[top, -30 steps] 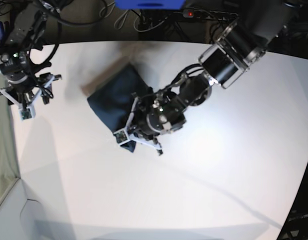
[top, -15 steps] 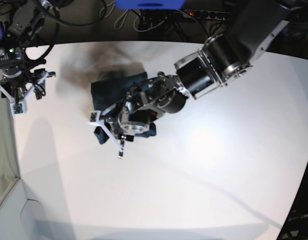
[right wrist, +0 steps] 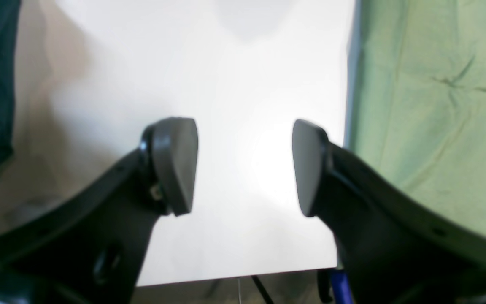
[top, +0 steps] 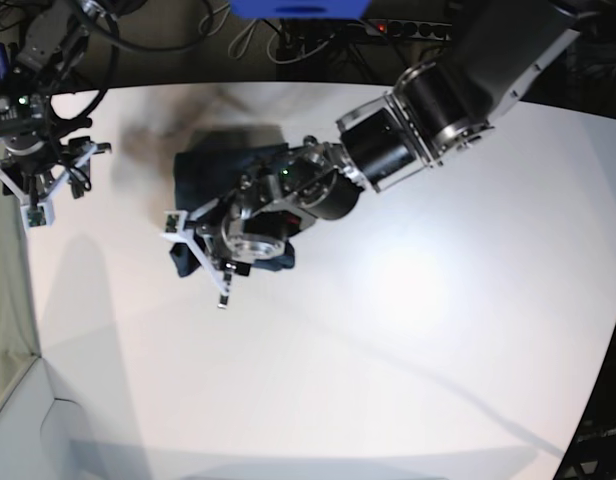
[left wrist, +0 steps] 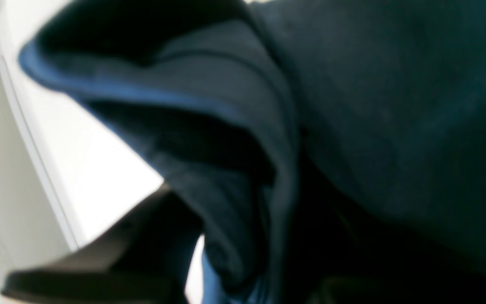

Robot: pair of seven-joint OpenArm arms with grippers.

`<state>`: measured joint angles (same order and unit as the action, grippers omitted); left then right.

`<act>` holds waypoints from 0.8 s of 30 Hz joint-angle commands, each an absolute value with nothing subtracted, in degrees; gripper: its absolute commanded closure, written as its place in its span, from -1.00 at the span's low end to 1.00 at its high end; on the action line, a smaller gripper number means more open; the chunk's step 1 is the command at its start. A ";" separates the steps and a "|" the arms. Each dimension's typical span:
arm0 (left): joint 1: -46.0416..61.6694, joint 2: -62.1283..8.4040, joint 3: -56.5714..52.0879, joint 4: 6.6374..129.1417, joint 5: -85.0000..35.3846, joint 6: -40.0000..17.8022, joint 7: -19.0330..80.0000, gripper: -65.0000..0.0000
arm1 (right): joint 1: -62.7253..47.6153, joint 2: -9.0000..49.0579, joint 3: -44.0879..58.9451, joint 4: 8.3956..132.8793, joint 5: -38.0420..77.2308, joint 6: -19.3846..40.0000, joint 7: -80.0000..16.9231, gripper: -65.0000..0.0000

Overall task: Layout the t-shirt on the table in an organized manner, then fold the t-shirt properly
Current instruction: 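Push the folded shirt with the left gripper to flatten and square it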

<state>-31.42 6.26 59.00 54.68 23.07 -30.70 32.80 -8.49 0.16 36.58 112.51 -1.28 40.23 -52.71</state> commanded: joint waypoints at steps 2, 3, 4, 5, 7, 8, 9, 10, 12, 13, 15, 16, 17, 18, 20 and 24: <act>-31.16 6.64 59.38 54.46 20.97 -33.71 32.84 0.97 | -8.13 0.75 36.70 113.36 -0.92 40.00 -51.65 -0.12; -31.16 6.55 59.38 54.46 20.97 -33.71 32.84 0.95 | -8.13 0.75 36.70 113.36 -0.92 40.00 -51.65 -0.12; -31.16 6.46 59.38 54.46 20.97 -33.71 32.84 0.90 | -8.13 0.75 36.70 113.36 -0.92 40.00 -51.65 -0.12; -31.16 6.29 59.38 54.46 20.97 -33.71 32.84 0.81 | -8.13 0.75 36.70 113.36 -0.92 40.00 -51.65 -0.12; -31.16 6.20 59.38 54.46 21.05 -33.71 32.84 0.52 | -8.13 0.75 36.70 113.36 -0.92 40.00 -51.65 -0.12; -31.16 6.11 59.38 54.46 21.05 -33.71 32.84 0.34 | -8.13 0.75 36.70 113.36 -0.92 40.00 -51.65 -0.12; -31.16 6.11 59.38 54.55 21.49 -33.63 32.84 0.17 | -8.13 0.75 36.70 113.36 -0.92 40.00 -51.65 -0.12; -31.16 6.11 59.38 54.73 22.46 -33.54 32.92 0.02 | -8.13 0.75 36.70 113.36 -0.92 40.00 -51.65 -0.12; -31.16 6.11 59.12 55.08 24.92 -33.27 32.92 -0.29 | -8.13 0.75 36.70 113.36 -0.92 40.00 -51.65 -0.12; -31.16 6.11 58.95 55.08 26.24 -33.19 32.92 -0.39 | -8.13 0.75 36.70 113.36 -0.92 40.00 -51.65 -0.12; -31.16 6.11 58.86 55.08 28.26 -33.19 32.92 -0.49 | -8.13 0.75 36.70 113.36 -0.92 40.00 -51.65 -0.12; -31.16 6.11 58.86 55.08 28.79 -33.19 32.84 -0.49 | -8.13 0.75 36.70 113.36 -0.92 40.00 -51.65 -0.12; -31.16 6.11 58.86 55.08 29.05 -33.19 32.75 -0.49 | -8.13 0.75 36.70 113.36 -0.92 40.00 -51.65 -0.12; -31.43 6.20 58.86 55.08 29.14 -33.19 32.57 -0.49 | -8.13 0.75 36.70 113.36 -0.92 40.00 -51.65 -0.12; -31.60 6.37 58.86 55.08 30.20 -33.10 32.48 -0.49 | -8.22 0.75 36.70 113.36 -0.92 40.00 -51.65 -0.12; -31.60 6.81 58.86 55.43 34.59 -33.10 32.40 -0.49 | -8.84 0.66 36.62 113.27 -0.92 40.00 -51.65 -0.12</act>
